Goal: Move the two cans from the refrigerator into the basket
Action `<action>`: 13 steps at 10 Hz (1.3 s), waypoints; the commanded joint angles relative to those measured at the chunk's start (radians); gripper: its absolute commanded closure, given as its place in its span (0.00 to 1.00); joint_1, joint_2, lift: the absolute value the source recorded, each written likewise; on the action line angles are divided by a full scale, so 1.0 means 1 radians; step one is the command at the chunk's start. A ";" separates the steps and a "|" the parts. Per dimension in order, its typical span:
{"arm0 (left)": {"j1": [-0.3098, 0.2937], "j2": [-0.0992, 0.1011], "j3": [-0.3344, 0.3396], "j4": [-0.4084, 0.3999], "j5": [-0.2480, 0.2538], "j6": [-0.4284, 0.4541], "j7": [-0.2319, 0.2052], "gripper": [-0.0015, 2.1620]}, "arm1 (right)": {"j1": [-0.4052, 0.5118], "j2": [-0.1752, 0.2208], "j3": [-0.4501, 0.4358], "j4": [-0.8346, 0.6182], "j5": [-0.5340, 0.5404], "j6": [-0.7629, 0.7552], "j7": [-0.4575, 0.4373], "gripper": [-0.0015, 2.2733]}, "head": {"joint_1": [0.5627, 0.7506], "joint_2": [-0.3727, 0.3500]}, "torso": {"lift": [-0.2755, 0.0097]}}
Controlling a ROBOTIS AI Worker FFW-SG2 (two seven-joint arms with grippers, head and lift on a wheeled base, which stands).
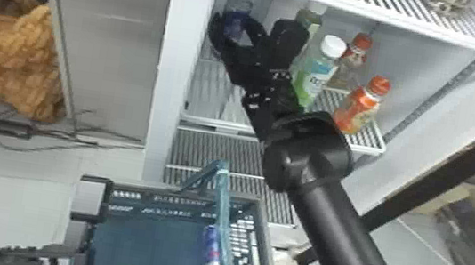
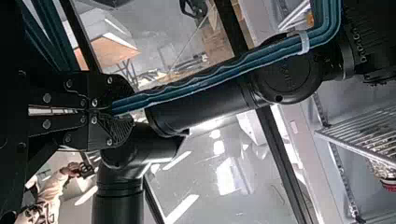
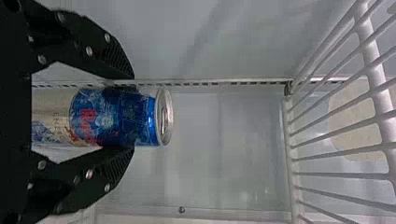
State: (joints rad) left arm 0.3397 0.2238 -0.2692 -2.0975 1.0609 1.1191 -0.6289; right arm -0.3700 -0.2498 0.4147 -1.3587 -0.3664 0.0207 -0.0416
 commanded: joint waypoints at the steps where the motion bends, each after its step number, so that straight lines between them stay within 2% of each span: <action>1: -0.001 0.000 0.000 0.000 0.000 0.000 0.000 0.56 | -0.001 0.000 -0.002 -0.002 -0.005 -0.004 -0.001 0.40 | 0.70 0.15 | 0.00; 8: 0.006 0.000 0.004 0.000 0.000 -0.010 -0.002 0.56 | 0.034 -0.009 -0.018 -0.073 -0.019 -0.021 0.003 0.40 | 0.70 0.14 | 0.00; 11: 0.014 0.000 0.006 0.000 0.002 -0.010 -0.002 0.56 | 0.085 -0.019 -0.028 -0.147 -0.054 0.004 0.025 0.40 | 0.70 0.15 | 0.00; 13: 0.019 -0.001 0.010 0.000 0.002 -0.012 -0.002 0.56 | 0.139 -0.026 -0.070 -0.218 -0.048 0.041 0.046 0.40 | 0.70 0.15 | 0.00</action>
State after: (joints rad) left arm 0.3560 0.2229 -0.2603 -2.0975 1.0629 1.1074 -0.6304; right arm -0.2499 -0.2731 0.3586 -1.5512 -0.4184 0.0443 0.0028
